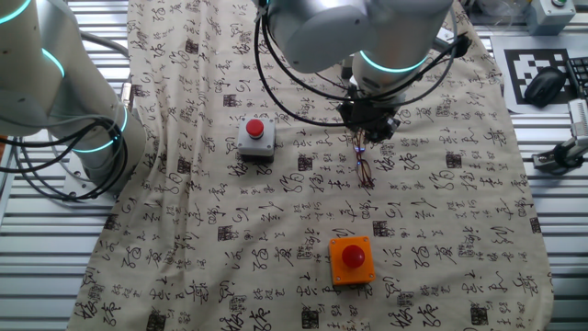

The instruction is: Unfold the leg of the glasses (with one hand)

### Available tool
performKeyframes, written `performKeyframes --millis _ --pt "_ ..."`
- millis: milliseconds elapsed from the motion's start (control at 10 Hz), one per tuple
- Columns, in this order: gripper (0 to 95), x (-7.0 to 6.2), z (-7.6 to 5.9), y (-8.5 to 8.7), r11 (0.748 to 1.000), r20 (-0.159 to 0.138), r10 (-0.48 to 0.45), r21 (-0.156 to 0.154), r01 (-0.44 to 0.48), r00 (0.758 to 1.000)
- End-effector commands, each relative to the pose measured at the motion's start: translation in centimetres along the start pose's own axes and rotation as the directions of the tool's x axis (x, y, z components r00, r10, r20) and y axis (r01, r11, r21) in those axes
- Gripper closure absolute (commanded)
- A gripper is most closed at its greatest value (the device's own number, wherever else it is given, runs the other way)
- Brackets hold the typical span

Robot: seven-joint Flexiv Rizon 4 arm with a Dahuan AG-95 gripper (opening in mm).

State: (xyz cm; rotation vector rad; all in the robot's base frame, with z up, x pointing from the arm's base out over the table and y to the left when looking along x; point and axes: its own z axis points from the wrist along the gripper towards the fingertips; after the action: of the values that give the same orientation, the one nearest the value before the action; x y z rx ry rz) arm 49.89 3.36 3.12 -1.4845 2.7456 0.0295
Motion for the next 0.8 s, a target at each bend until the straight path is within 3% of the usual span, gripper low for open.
performKeyframes --millis 100,800 --pt "76.0 0.02 0.03 -0.01 1.0 0.0 -0.001 0.001 0.001 1.0" --pt "76.0 0.22 0.2 0.11 1.0 0.001 -0.001 0.0 0.001 1.0"
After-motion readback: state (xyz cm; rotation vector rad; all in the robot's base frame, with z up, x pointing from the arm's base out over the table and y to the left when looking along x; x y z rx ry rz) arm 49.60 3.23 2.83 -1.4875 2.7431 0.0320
